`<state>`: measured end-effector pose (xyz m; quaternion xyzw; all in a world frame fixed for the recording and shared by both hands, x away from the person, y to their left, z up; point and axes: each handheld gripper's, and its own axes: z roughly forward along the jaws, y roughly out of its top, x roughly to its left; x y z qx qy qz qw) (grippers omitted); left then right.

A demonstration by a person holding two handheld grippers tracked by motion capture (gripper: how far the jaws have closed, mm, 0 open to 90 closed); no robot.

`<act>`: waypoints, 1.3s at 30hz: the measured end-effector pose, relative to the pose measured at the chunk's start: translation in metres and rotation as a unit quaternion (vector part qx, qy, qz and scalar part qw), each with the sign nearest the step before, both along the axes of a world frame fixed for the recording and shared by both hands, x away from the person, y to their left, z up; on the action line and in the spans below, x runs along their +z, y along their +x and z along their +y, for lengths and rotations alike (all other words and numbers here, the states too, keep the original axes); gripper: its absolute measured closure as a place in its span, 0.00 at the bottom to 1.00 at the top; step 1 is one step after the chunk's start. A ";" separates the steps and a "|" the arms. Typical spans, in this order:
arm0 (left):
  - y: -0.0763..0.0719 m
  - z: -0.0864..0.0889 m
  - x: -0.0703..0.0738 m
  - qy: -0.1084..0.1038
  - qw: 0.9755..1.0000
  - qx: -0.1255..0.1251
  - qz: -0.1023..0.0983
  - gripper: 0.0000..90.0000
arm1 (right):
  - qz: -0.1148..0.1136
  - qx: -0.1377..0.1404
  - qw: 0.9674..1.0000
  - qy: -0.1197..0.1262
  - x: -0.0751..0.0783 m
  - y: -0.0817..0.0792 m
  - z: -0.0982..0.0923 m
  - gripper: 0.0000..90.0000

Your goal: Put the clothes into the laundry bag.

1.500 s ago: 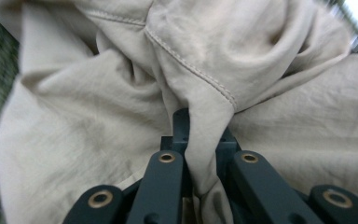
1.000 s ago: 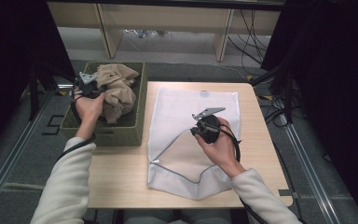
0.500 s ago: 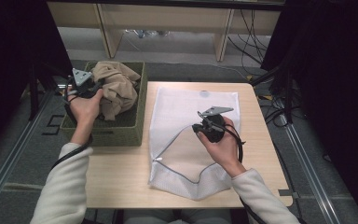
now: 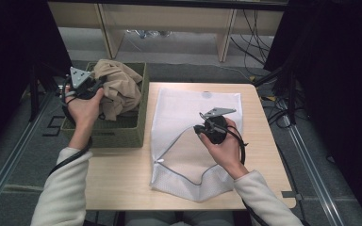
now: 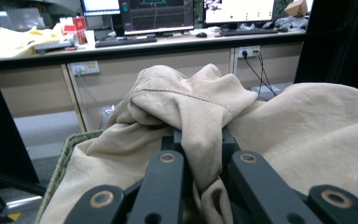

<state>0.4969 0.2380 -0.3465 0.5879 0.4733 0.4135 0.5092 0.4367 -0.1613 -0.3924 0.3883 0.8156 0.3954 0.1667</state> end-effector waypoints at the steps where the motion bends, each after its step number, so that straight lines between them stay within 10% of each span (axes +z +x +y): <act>1: -0.003 -0.001 0.004 0.001 1.000 -0.002 -0.007 0.95 | 0.007 -0.006 1.000 0.001 0.000 -0.001 0.001 0.99; 39: -0.054 -0.021 0.062 -0.001 0.991 -0.062 -0.119 0.95 | -0.006 0.004 1.000 0.005 0.003 -0.002 0.002 1.00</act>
